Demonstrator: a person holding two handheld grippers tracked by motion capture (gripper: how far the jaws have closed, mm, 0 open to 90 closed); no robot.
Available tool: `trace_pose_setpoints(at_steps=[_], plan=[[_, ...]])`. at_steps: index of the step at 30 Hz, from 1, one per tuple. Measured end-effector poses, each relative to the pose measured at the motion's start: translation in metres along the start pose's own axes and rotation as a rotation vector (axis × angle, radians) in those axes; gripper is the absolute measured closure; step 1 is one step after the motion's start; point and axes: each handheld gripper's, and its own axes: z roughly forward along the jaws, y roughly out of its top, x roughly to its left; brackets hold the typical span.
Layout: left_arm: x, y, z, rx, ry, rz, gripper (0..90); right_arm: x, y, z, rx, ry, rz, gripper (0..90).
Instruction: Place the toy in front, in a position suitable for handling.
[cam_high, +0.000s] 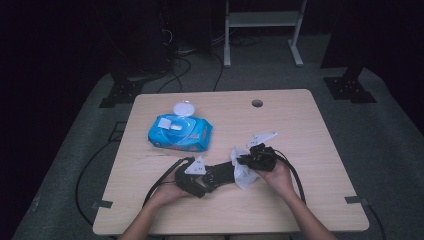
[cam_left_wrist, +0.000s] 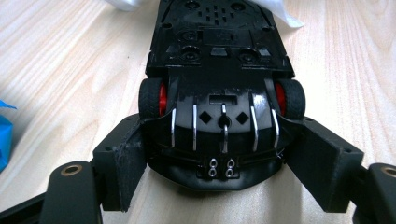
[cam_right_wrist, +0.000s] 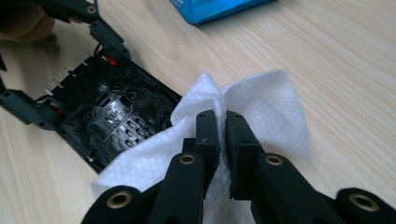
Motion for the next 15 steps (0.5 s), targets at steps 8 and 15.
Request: trace_pose_setpoints(at_steps=[8,15], plan=[[0.001,0.000,0.000,0.003,0.002,-0.016,23.9,0.005,-0.027,-0.023,0.054,0.015,0.003,84.7],[0.000,0.002,0.000,-0.011,0.011,-0.006,23.9,0.028,-0.016,-0.017,0.057,0.066,-0.060,84.8]])
